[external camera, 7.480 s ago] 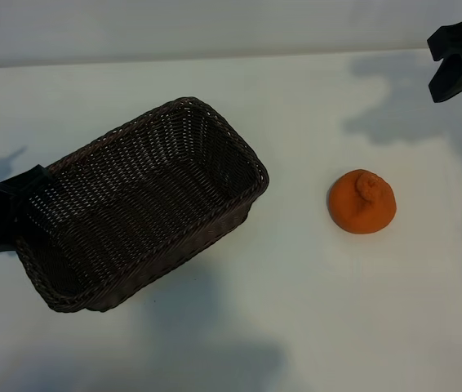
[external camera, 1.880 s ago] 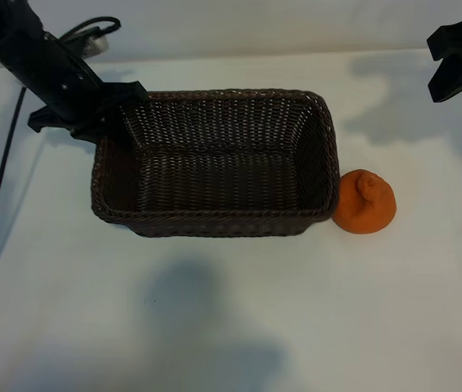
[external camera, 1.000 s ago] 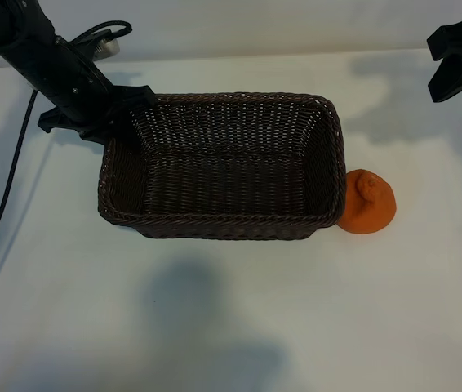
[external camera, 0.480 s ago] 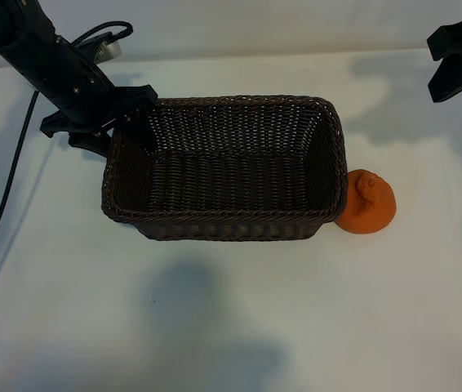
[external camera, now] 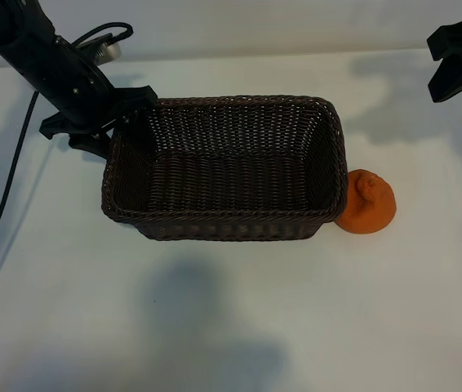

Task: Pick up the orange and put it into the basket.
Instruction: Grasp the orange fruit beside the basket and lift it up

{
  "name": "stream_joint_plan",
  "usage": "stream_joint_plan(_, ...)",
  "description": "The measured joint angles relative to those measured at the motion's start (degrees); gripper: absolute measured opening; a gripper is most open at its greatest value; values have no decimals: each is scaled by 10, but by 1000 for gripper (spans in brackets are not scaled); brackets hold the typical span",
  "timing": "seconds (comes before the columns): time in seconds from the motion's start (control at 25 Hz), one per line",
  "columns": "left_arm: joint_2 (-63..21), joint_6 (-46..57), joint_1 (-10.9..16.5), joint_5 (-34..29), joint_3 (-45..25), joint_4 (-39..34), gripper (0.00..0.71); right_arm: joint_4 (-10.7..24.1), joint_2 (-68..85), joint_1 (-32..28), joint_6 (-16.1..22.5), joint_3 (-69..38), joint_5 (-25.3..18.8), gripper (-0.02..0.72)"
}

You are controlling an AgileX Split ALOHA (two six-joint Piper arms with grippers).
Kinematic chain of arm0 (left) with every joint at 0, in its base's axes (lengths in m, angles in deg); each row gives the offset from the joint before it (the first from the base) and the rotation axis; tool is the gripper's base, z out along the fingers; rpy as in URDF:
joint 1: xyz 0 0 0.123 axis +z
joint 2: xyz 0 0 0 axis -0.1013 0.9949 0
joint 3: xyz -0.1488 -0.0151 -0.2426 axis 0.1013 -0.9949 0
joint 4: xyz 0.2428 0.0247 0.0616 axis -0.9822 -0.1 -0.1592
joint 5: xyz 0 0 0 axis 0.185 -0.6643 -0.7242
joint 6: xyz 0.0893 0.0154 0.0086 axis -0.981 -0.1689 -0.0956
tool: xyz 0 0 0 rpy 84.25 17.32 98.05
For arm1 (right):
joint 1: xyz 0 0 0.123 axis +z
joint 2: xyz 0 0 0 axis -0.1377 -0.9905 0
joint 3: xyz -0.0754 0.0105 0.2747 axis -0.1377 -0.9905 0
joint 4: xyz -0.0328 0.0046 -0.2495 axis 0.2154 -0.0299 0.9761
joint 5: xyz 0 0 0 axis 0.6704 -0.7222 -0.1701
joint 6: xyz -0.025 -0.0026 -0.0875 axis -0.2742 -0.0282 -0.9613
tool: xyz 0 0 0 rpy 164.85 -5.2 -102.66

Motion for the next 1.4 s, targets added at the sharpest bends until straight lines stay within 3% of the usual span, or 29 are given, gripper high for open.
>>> stream_joint_plan(0.36,-22,5,0,-33,0,-1,575,0,0,0,0,0,0,433)
stream_joint_plan(0.56,-71,30,0,-70,0,-45,575,0,0,0,0,0,0,433)
stream_joint_plan(0.72,-116,41,1,-70,0,-82,575,0,0,0,0,0,0,433)
stream_joint_plan(1.08,-231,42,1,-70,0,-84,574,0,0,0,0,0,0,433)
stream_joint_plan(1.4,-253,42,1,-70,1,-84,574,0,0,0,0,0,0,433)
